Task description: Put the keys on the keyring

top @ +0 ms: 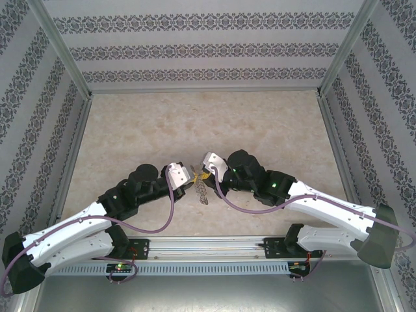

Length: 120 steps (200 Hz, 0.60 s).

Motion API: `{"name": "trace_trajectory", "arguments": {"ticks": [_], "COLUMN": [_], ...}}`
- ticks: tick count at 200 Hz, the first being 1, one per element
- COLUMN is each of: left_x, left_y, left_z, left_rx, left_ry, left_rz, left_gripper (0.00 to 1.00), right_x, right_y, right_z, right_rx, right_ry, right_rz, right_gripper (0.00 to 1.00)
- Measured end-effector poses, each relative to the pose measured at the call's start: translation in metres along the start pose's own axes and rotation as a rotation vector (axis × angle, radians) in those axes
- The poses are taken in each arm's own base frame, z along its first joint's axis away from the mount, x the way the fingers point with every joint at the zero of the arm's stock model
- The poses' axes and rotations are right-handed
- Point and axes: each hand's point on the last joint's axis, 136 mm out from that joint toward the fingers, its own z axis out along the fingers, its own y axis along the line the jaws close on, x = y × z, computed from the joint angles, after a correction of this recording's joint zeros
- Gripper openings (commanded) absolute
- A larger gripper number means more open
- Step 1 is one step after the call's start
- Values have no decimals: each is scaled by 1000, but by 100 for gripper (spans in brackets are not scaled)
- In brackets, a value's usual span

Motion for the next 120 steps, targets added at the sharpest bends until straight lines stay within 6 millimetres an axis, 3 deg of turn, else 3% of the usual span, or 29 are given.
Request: {"name": "trace_trajectory", "arguments": {"ticks": [120], "left_x": [-6], "left_y": [-6], "left_z": [-1], "left_rx": [26], "left_ry": [-26], "left_rz": [6], "left_gripper": [0], "right_x": [-1], "right_y": [5], "right_z": [-12], "right_rx": [-1], "right_ry": [-154], "right_rz": [-112], "right_gripper": [0]}}
